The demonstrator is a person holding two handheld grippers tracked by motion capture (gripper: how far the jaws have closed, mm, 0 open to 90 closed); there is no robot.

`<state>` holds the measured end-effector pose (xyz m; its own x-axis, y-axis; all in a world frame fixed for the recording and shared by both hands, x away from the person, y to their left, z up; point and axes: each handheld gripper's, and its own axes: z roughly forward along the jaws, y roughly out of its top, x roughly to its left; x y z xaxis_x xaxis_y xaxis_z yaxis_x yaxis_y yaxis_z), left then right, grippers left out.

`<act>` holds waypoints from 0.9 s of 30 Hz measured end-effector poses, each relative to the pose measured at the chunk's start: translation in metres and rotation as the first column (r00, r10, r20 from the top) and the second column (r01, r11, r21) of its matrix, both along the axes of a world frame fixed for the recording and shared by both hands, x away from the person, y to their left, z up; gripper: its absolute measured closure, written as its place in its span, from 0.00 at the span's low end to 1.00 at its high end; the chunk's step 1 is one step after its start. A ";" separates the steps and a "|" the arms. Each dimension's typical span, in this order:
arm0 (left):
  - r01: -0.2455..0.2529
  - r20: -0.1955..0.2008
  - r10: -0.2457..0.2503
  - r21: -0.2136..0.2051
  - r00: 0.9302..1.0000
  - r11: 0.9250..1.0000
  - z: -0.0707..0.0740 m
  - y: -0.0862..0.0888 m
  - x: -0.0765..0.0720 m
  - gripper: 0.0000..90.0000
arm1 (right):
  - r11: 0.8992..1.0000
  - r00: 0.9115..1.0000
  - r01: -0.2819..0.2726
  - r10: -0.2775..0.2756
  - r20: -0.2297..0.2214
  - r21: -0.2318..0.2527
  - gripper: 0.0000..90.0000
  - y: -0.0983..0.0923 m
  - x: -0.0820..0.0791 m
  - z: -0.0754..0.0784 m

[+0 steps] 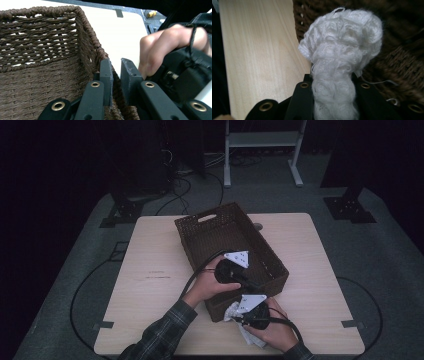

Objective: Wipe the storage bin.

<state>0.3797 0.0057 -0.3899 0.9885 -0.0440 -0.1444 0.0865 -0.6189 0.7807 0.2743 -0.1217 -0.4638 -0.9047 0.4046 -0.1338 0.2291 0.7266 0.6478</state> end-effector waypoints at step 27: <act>0.003 -0.003 -0.003 0.003 1.000 1.000 0.000 0.000 0.001 0.88 | 0.992 0.998 -0.044 0.040 0.041 0.122 0.85 0.005 -0.010 0.032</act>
